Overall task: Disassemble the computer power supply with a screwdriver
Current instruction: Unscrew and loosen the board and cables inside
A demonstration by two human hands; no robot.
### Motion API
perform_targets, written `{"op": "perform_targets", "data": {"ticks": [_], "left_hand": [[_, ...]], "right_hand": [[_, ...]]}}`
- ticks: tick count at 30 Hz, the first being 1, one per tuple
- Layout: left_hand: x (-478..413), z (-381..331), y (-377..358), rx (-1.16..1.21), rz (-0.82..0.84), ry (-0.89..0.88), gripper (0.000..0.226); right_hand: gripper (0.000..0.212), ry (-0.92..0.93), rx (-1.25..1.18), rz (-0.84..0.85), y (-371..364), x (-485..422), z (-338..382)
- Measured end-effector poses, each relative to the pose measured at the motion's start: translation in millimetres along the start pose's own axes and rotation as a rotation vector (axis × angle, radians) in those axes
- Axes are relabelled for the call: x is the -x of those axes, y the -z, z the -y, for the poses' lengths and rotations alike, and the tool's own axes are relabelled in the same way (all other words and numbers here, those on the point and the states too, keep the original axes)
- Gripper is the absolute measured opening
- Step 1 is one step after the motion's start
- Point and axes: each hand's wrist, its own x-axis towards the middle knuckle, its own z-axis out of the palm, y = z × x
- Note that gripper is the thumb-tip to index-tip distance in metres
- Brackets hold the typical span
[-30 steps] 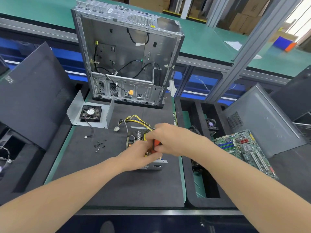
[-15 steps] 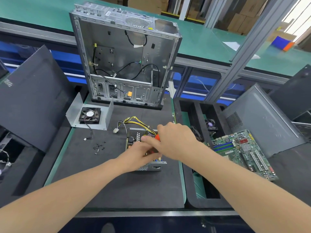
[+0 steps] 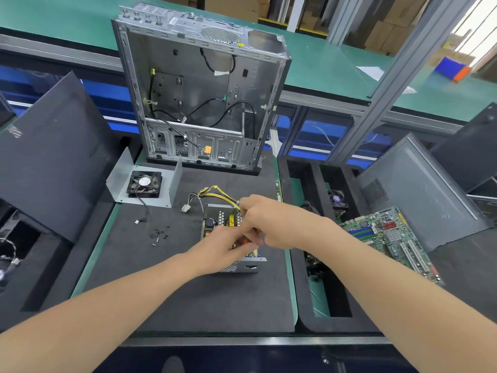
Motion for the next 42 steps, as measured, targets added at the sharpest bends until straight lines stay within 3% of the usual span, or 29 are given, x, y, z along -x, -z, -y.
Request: {"op": "perform_targets", "data": {"ticks": [4, 7, 10, 15, 17, 21, 24, 33, 42], "left_hand": [[0, 5, -3, -0.051, -0.042, -0.019, 0.029], [-1, 7, -5, 0.000, -0.034, -0.007, 0.029], [-1, 4, -4, 0.029, -0.016, -0.033, 0.012], [1, 0, 1, 0.095, -0.072, 0.027, 0.012], [0, 0, 5, 0.152, -0.095, 0.049, 0.011], [-4, 7, 18, 0.296, -0.050, 0.097, 0.010], [-9, 14, 30, 0.335, 0.023, 0.145, 0.010], [-32, 31, 53, 0.356, 0.116, 0.248, 0.035], [-39, 36, 55, 0.536, 0.139, 0.250, 0.011]], "right_hand": [[0.016, -0.009, -0.070, -0.025, -5, 4, 1], [0.048, -0.288, 0.014, -0.172, -16, -1, 11], [0.057, -0.502, 0.110, -0.246, -25, -12, 19], [0.020, -0.296, -0.098, -0.266, -25, -13, 10], [0.015, -0.196, -0.225, -0.269, -23, -12, 3], [0.034, -0.146, -0.476, -0.324, -25, -16, -14], [0.032, -0.147, -0.658, -0.361, -39, -25, -22], [0.023, -0.131, -0.676, -0.431, -57, -68, -40], [0.027, -0.124, -0.723, -0.461, -61, -82, -56]]}}
